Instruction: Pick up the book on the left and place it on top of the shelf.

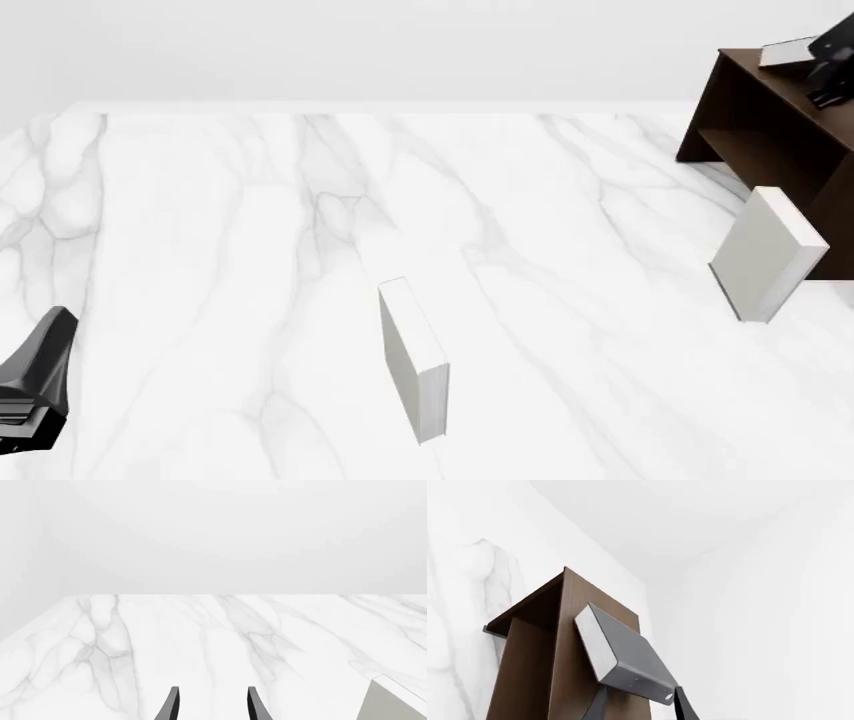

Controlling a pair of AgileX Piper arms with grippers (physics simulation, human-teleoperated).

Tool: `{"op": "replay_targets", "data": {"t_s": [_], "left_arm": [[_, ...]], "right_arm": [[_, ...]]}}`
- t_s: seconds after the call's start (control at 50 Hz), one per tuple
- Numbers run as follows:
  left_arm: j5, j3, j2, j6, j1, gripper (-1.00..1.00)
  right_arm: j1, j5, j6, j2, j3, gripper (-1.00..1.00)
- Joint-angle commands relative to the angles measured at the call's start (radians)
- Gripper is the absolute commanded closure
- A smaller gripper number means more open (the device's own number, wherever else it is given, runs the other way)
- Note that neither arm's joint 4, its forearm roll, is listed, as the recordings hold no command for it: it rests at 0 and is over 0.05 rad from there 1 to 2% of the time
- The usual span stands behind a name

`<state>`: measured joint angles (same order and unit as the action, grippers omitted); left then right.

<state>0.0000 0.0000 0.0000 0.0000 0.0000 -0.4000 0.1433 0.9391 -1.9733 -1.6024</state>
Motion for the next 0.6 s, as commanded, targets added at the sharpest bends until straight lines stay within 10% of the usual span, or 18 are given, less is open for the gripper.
{"op": "replay_targets", "data": {"t_s": [0.02,0.6], "left_arm": [[0.0,0.0,0.0,0.0,0.0,-1.0],[0.0,0.0,0.0,0.0,0.0,-1.0]], "right_arm": [[0.005,0.089,-0.062,0.147,0.202,-1.0],[-0.015,0.116,-0.237,0.415,0.38,-1.0]]}}
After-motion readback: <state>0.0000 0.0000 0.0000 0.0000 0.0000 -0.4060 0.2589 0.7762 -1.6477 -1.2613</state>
